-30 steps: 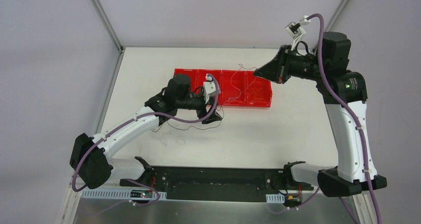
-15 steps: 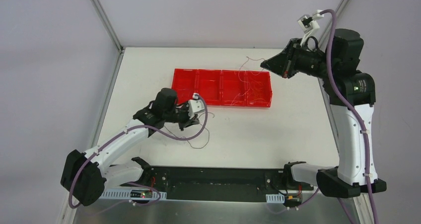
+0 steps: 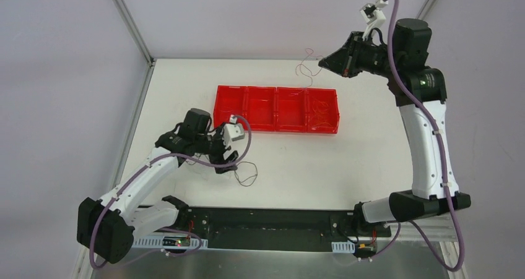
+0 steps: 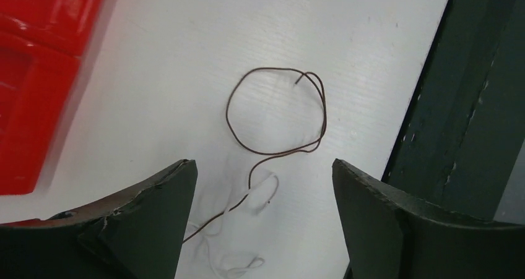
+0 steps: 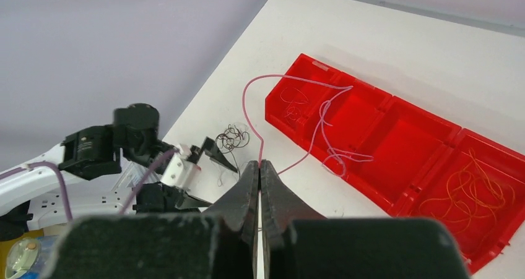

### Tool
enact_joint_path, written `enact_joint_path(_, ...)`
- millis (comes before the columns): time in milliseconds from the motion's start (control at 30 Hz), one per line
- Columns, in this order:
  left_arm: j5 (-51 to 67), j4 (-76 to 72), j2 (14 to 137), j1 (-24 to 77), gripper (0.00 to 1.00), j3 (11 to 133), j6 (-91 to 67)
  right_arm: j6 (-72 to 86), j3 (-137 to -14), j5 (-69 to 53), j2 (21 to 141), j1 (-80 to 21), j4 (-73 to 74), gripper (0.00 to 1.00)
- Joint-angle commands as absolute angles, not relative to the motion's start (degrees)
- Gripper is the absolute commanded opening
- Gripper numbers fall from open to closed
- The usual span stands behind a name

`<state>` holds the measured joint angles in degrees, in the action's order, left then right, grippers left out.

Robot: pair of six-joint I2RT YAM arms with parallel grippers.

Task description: Untangle the cables

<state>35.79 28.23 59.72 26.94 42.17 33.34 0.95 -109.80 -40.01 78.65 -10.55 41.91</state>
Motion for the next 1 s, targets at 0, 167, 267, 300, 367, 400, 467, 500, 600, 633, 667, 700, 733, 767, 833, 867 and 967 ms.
enact_joint_path(0, 40.9, 29.7, 56.4, 21.1, 0.85, 49.4, 19.7, 1.9, -110.5, -38.7, 83.0, -14.1, 34.9, 0.0)
enact_joint_path(167, 43.2, 29.4, 56.6, 11.2, 0.94, 55.7, 5.3, 1.7, -112.3, -36.4, 89.7, -21.0, 30.7, 0.0)
enact_joint_path(267, 39.6, 27.6, 57.2, 5.0, 0.94, 58.7, -2.3, 1.2, -113.4, -34.0, 93.6, -25.5, 27.7, 0.0)
enact_joint_path(300, 38.2, 27.1, 57.4, 3.5, 0.94, 59.3, -4.2, 1.1, -113.9, -32.9, 95.0, -26.9, 26.6, 0.0)
enact_joint_path(367, 35.3, 26.2, 57.8, 0.7, 0.94, 60.0, -6.8, 1.1, -115.0, -31.2, 97.9, -29.5, 24.4, 0.0)
enact_joint_path(400, 34.1, 26.0, 58.1, -1.2, 0.94, 60.3, -7.8, 1.1, -115.7, -30.3, 99.3, -30.7, 23.2, 0.0)
enact_joint_path(467, 33.4, 25.6, 58.9, -4.3, 0.94, 60.7, -9.0, 1.4, -117.3, -28.3, 102.6, -32.6, 20.9, 0.0)
enact_joint_path(500, 33.5, 25.5, 59.1, -5.7, 0.93, 60.6, -9.4, 1.5, -118.0, -27.5, 104.1, -33.4, 19.6, 0.0)
enact_joint_path(600, 34.3, 24.9, 59.5, -9.0, 0.93, 60.6, -9.6, 0.7, -121.3, -25.2, 110.0, -35.8, 17.6, 0.0)
enact_joint_path(633, 34.3, 24.9, 59.4, -9.6, 0.93, 60.6, -9.7, -0.3, -122.3, -24.2, 111.8, -36.2, 17.3, 0.0)
enact_joint_path(667, 34.6, 24.8, 59.4, -10.3, 0.93, 60.6, -9.8, -1.5, -122.8, -23.0, 113.4, -37.2, 16.7, 0.0)
enact_joint_path(700, 34.9, 24.8, 59.4, -10.9, 0.93, 60.6, -9.9, -2.1, -122.8, -21.7, 114.9, -37.7, 16.0, 0.0)
enact_joint_path(733, 35.1, 24.8, 59.3, -11.4, 0.93, 60.7, -10.0, -2.5, -122.7, -20.3, 116.2, -38.1, 15.2, 0.0)
enact_joint_path(767, 35.3, 24.8, 59.2, -11.8, 0.93, 60.7, -10.0, -2.9, -122.2, -18.8, 117.4, -38.6, 14.3, 0.0)
enact_joint_path(833, 36.1, 24.8, 58.7, -12.4, 0.93, 60.2, -9.6, -4.0, -120.9, -16.3, 119.1, -39.5, 12.6, 0.0)
enact_joint_path(867, 36.3, 24.8, 58.4, -12.6, 0.93, 59.8, -9.2, -4.8, -120.4, -15.6, 119.8, -39.8, 12.0, 0.0)
enact_joint_path(967, 36.4, 24.8, 57.5, -13.2, 0.93, 58.2, -7.9, -6.8, -118.3, -13.4, 120.9, -40.9, 10.4, 0.0)
